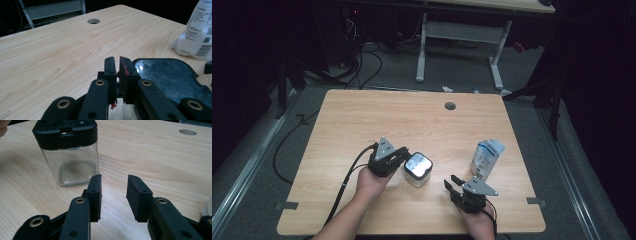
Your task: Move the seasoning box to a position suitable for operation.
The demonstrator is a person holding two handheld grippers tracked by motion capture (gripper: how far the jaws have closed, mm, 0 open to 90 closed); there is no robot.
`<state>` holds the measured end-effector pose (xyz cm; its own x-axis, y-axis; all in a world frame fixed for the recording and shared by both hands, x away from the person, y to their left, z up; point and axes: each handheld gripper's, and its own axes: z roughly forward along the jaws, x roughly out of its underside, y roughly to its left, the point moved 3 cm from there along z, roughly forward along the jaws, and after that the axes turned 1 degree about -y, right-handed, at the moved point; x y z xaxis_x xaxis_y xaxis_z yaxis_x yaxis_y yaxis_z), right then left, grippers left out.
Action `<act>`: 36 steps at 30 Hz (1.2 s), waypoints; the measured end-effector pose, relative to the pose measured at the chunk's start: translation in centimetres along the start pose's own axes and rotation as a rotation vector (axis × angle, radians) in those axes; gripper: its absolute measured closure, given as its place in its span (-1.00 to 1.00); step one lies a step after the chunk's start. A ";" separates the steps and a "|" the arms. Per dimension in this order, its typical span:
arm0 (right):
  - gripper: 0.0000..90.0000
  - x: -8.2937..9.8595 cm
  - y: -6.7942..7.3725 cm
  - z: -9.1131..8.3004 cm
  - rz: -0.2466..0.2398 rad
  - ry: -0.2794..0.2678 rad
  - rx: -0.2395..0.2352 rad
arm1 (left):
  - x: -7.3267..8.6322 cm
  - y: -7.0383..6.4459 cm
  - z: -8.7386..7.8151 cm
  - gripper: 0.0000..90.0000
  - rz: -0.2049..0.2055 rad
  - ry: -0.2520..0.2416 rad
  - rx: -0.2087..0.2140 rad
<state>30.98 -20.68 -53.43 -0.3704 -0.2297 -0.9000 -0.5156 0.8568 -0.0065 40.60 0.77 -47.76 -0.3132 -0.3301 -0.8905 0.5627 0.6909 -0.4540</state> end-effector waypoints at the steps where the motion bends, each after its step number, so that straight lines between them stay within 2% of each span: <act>1: 0.44 0.0 0.0 0.0 -0.001 0.000 0.001 | 0.0 0.0 0.0 0.85 -0.003 0.001 0.005; 6: 0.44 -0.1 0.1 -0.1 -0.003 -0.002 0.000 | 0.1 -0.2 -0.1 0.82 -0.006 0.008 0.009; 14: 0.44 0.0 0.2 0.0 -0.008 0.001 -0.002 | 0.0 -0.1 0.0 0.91 -0.023 0.004 0.007; 26: 0.43 -0.1 0.1 -0.2 -0.010 -0.008 0.002 | 0.1 0.0 0.1 0.99 -0.012 0.003 -0.006; 30: 0.43 -0.1 0.2 -0.2 -0.013 -0.006 -0.002 | 0.1 0.3 0.0 0.99 -0.022 0.010 -0.011; 36: 0.43 -0.1 0.3 -0.1 -0.012 -0.003 -0.002 | 0.1 -0.2 -0.3 0.99 -0.025 -0.007 0.004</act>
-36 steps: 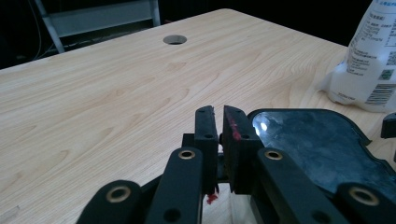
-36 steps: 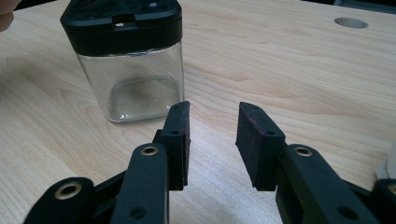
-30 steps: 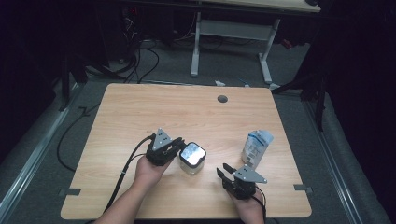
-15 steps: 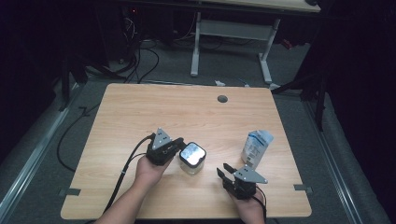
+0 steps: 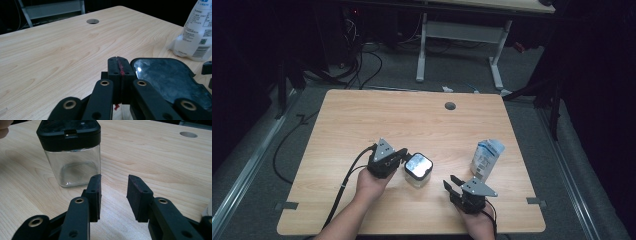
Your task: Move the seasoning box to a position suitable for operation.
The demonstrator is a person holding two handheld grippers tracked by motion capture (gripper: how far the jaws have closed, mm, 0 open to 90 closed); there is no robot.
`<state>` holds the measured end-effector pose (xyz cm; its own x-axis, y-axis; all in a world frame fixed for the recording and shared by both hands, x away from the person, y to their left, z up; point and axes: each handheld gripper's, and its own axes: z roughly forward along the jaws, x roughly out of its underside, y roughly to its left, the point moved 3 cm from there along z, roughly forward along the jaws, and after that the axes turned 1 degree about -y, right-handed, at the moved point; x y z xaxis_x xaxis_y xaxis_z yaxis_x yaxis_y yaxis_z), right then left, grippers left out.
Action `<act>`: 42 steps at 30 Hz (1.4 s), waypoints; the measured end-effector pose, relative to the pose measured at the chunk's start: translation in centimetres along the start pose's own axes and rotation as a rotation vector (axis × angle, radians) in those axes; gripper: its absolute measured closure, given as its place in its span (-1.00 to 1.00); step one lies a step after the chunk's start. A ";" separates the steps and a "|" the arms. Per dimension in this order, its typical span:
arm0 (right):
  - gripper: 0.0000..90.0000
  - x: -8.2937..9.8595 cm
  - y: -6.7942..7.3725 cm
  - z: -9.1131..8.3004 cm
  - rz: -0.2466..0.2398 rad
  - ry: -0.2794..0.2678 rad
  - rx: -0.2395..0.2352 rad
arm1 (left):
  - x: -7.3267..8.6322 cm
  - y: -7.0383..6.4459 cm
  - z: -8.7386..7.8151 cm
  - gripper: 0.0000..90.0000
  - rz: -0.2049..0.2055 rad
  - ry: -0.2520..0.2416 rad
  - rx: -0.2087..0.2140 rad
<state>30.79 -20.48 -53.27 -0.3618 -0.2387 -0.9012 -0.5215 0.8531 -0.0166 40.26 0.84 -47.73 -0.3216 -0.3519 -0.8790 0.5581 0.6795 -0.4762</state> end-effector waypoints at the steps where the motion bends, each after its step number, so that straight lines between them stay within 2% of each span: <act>1: 0.43 0.0 0.0 0.0 0.001 0.000 0.000 | 0.0 0.0 0.0 0.99 0.000 0.002 0.001; 34: 0.43 0.0 0.1 0.0 -0.002 -0.001 -0.003 | 0.3 -0.3 0.1 1.00 0.016 0.003 0.011; 42: 0.50 0.0 0.2 0.0 0.008 0.005 -0.008 | 0.2 -0.1 0.1 1.00 0.013 -0.003 0.008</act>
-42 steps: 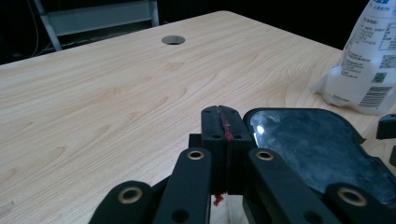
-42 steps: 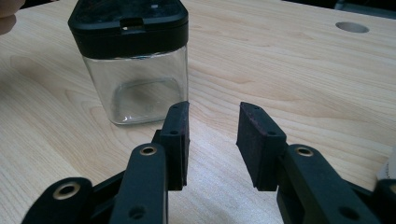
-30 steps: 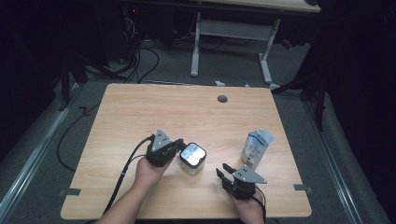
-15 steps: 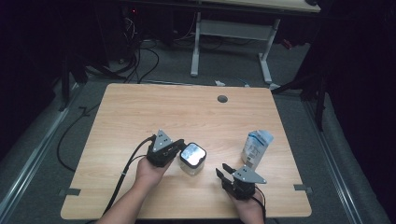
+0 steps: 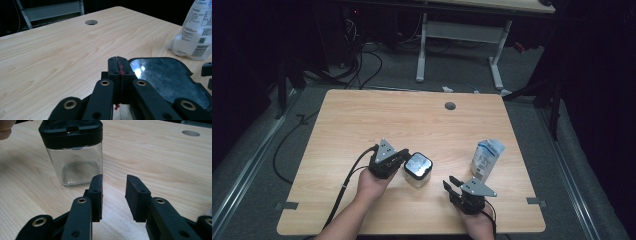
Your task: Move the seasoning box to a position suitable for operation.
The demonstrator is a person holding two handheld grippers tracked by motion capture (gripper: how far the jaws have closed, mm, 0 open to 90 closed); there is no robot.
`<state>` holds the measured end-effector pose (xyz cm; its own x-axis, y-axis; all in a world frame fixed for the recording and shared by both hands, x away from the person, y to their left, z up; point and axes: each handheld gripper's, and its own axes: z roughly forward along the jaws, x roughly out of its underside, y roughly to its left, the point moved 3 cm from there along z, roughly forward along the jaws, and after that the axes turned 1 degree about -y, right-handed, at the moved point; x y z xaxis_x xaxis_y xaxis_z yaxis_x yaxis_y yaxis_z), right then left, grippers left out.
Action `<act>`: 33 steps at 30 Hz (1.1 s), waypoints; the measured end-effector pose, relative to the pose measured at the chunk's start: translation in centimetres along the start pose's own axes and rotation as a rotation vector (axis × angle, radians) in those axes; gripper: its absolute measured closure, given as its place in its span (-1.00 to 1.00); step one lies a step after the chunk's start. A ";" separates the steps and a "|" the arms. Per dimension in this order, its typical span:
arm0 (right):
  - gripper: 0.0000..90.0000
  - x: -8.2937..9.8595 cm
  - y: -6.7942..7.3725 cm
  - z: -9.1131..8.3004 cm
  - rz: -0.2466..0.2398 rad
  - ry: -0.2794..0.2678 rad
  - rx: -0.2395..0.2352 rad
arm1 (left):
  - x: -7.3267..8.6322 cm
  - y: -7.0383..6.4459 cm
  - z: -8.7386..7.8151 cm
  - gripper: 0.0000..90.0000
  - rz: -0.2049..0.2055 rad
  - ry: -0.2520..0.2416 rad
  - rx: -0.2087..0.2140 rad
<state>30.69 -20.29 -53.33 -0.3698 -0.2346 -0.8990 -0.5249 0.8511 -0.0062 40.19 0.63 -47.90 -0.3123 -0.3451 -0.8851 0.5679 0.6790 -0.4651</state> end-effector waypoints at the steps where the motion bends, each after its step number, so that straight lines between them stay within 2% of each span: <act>1: 0.51 0.0 0.0 0.0 0.000 0.002 0.000 | 0.0 0.0 0.0 1.00 -0.001 0.000 0.001; 33: 0.61 0.1 0.2 0.2 -0.003 0.011 -0.008 | -0.1 0.4 0.0 1.00 -0.022 -0.013 0.000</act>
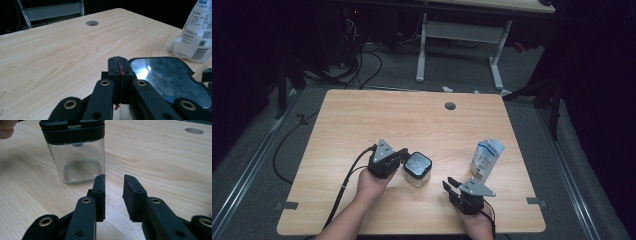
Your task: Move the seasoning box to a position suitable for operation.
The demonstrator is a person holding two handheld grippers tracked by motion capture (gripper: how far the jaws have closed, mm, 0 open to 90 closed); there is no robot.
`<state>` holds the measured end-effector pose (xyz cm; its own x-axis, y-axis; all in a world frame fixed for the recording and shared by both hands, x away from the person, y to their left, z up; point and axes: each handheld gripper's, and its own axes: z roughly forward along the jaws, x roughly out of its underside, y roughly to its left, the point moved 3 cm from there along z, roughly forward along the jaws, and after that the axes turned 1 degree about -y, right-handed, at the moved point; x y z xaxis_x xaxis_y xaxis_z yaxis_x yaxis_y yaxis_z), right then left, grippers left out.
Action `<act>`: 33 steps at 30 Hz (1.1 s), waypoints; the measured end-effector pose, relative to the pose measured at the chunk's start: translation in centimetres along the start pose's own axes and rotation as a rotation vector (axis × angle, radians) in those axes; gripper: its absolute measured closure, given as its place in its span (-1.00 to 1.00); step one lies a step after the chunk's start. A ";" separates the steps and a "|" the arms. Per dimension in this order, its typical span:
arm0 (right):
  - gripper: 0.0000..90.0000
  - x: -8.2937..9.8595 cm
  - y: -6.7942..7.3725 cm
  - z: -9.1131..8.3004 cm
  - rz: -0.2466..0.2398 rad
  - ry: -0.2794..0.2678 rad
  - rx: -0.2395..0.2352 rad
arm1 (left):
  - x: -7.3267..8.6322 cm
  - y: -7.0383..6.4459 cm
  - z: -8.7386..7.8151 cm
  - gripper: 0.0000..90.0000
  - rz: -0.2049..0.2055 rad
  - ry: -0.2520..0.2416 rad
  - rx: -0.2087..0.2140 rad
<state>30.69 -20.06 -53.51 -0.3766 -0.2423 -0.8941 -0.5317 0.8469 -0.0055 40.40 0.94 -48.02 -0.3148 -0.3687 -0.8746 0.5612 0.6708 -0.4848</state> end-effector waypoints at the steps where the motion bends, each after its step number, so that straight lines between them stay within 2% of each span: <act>1: 0.61 0.0 0.0 0.0 0.000 0.000 0.000 | 0.0 0.0 0.0 1.00 0.000 0.000 0.000; 28: 0.68 0.0 0.2 0.1 -0.003 -0.003 0.006 | 0.1 0.1 0.0 1.00 -0.012 -0.005 0.004; 33: 0.69 -0.1 0.3 0.0 -0.008 -0.007 0.007 | 0.9 0.7 0.2 1.00 -0.002 0.040 -0.025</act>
<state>30.56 -19.80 -53.42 -0.3670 -0.2458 -0.8972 -0.5293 0.8483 -0.0158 40.70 0.93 -49.16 -0.3463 -0.3448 -0.8725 0.5413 0.6862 -0.4860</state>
